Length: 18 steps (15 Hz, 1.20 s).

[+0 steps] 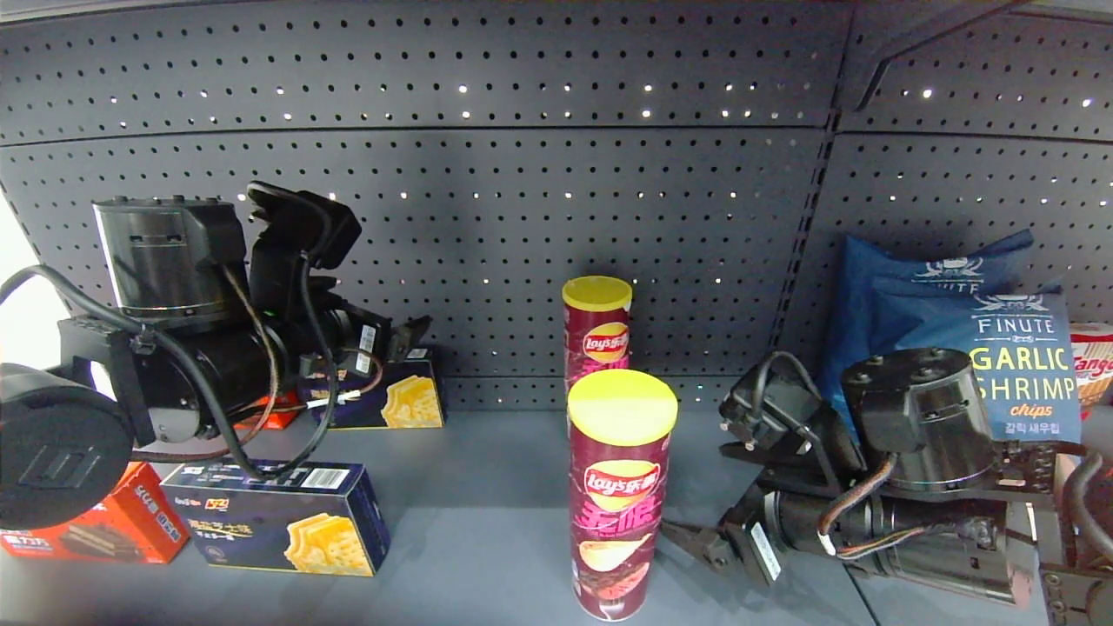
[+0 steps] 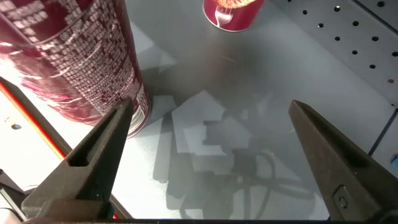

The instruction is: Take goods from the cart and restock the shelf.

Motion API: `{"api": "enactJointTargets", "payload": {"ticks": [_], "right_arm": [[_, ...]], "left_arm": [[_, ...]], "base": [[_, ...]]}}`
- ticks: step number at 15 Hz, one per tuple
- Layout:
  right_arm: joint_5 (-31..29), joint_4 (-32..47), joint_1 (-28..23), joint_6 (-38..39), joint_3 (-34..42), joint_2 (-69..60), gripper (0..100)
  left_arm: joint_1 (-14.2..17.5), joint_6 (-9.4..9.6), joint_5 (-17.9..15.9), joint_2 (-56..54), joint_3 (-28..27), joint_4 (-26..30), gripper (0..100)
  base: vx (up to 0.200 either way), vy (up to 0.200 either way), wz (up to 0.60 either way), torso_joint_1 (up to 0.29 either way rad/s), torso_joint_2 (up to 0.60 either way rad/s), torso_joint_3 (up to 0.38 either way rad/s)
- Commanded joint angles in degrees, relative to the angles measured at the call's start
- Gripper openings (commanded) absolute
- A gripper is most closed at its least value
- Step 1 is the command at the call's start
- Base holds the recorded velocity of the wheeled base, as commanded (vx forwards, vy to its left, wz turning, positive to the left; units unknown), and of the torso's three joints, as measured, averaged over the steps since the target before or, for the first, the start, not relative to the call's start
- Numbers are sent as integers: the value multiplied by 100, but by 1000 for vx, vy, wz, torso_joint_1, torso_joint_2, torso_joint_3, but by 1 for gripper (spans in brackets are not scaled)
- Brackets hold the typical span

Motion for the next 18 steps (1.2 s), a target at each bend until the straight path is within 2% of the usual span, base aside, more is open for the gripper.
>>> {"api": "enactJointTargets", "payload": {"ticks": [1,18], "right_arm": [[-2,-2,2,-1,21,7,100],[7,-2,29,-1,30,24,100]], "left_arm": [[-3,1,3,9,3,-10,100],[-3,1,-5,9,117,-18,100]], "base": [[0,0,0,0,0,0],[0,0,0,0,0,0]]}}
